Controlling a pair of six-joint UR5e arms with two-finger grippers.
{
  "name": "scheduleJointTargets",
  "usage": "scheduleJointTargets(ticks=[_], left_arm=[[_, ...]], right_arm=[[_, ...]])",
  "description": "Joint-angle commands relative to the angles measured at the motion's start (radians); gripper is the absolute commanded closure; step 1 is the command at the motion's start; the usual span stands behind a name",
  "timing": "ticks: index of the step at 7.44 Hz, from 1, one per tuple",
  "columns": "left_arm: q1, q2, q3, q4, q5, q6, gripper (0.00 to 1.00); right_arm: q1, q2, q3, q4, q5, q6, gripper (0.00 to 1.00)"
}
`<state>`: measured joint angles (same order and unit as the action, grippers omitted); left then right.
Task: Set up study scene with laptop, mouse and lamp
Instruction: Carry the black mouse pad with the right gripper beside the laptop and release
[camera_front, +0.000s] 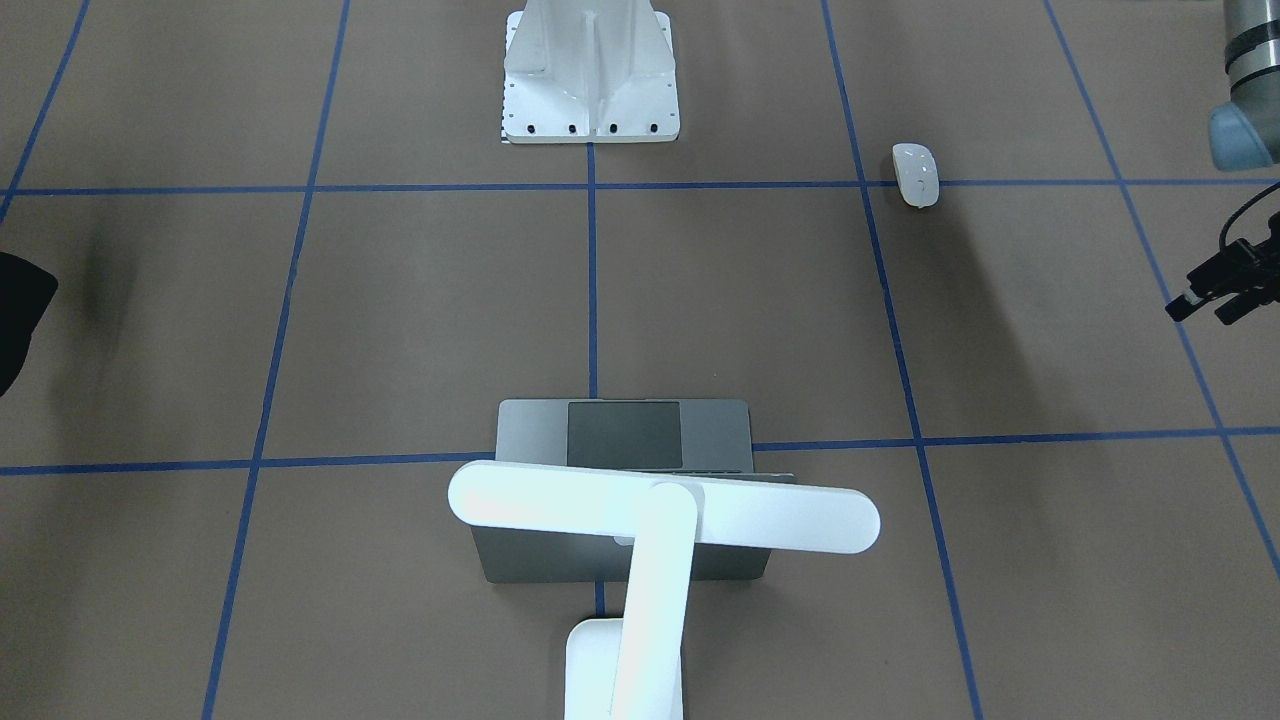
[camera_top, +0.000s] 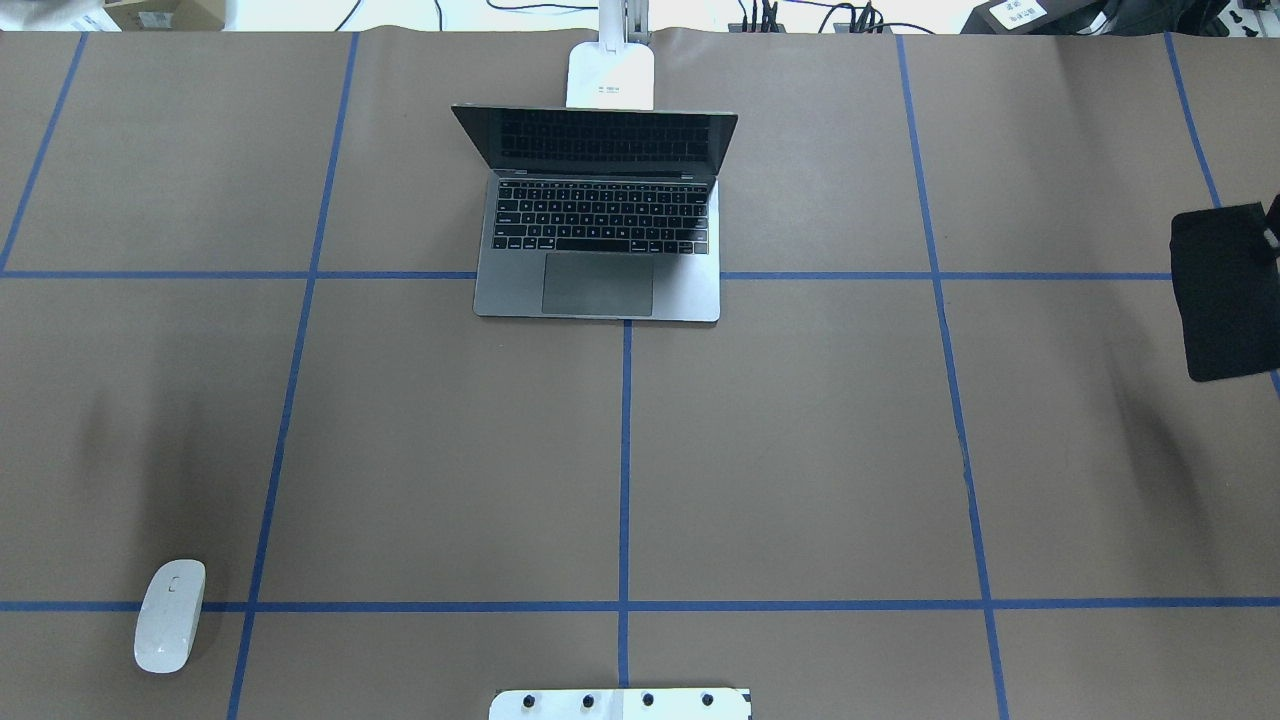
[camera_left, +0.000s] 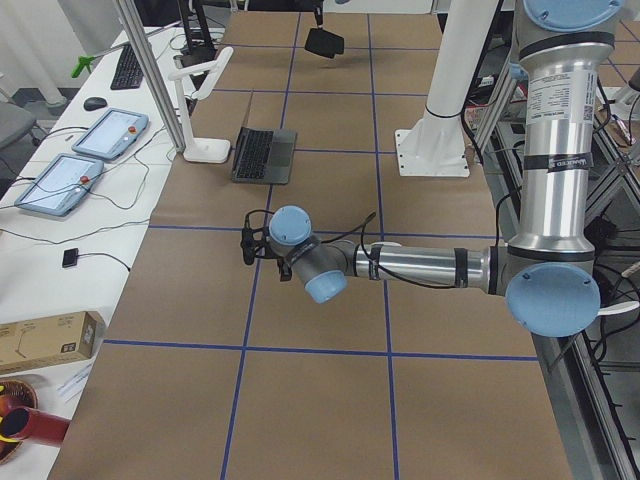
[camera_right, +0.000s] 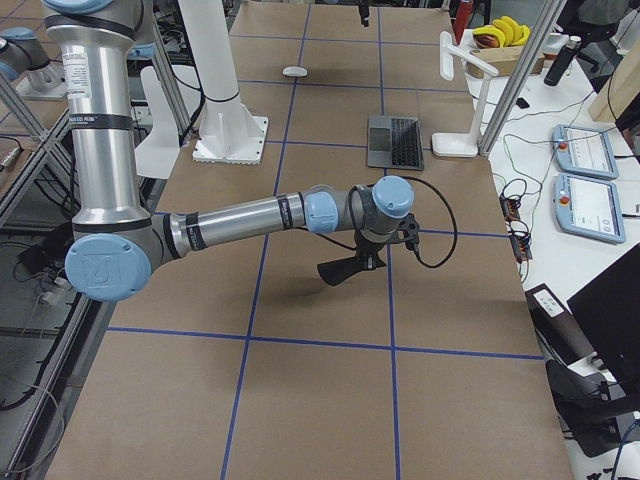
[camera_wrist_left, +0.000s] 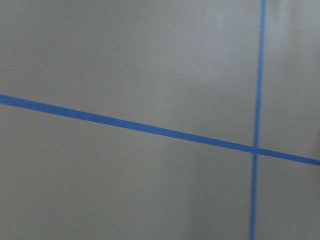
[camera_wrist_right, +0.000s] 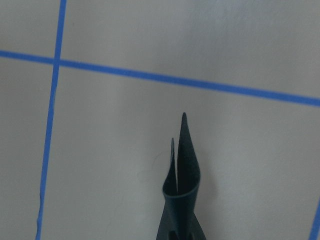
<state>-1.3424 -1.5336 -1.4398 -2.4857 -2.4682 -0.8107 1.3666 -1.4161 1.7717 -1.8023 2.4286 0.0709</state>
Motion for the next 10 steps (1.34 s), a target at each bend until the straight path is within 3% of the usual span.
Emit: scheduleJointTargets(ticks=[1, 5, 8, 10], left_arm=[[-0.058, 0.001, 0.083, 0.028, 0.009, 0.208, 0.00], [-0.078, 0.015, 0.147, 0.076, -0.003, 0.410, 0.00], [-0.084, 0.027, 0.141, 0.068, -0.008, 0.410, 0.00], [-0.084, 0.036, 0.134, 0.065, -0.008, 0.410, 0.00]], right_arm=[[-0.004, 0.165, 0.005, -0.153, -0.080, 0.070, 1.00], [-0.199, 0.278, -0.008, -0.131, -0.131, 0.399, 1.00], [-0.339, 0.322, -0.038, 0.061, -0.134, 0.718, 1.00], [-0.375, 0.383, -0.043, 0.067, -0.144, 0.798, 1.00]])
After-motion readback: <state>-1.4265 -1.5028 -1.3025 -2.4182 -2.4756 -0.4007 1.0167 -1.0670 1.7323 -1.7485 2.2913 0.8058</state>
